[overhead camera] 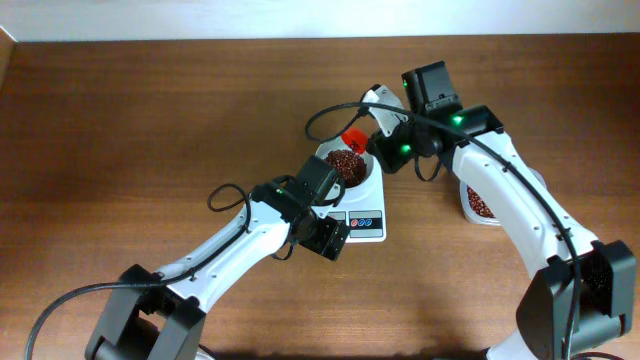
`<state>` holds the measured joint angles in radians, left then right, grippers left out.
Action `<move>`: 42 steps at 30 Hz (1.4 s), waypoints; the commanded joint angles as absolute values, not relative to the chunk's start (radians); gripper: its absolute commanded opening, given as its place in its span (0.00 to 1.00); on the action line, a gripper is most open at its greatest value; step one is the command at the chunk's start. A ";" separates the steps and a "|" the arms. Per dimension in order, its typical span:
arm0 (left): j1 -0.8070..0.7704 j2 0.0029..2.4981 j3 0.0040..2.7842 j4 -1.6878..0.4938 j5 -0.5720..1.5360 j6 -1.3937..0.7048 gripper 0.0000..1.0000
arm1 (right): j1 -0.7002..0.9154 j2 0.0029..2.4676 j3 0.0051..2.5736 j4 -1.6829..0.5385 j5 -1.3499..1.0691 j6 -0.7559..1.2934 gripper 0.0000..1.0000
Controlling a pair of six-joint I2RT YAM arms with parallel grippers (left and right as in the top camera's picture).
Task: Scoop item into bowl and weigh 50g on scale
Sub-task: 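Tilt the scoop to pour beans into the bowl, then move the empty scoop back to the bean tub, then scoop a third load of red beans with the right gripper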
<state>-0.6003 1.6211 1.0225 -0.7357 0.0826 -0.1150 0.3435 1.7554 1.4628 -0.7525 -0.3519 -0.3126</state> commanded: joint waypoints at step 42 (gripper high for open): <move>-0.604 1.600 1.016 -0.734 0.097 -0.103 0.99 | -0.366 1.759 1.378 -1.273 -0.102 0.174 0.04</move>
<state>-0.6003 1.6211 1.0225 -0.7364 0.0830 -0.1154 -0.3660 1.7592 1.4445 -1.2911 -0.1364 0.1329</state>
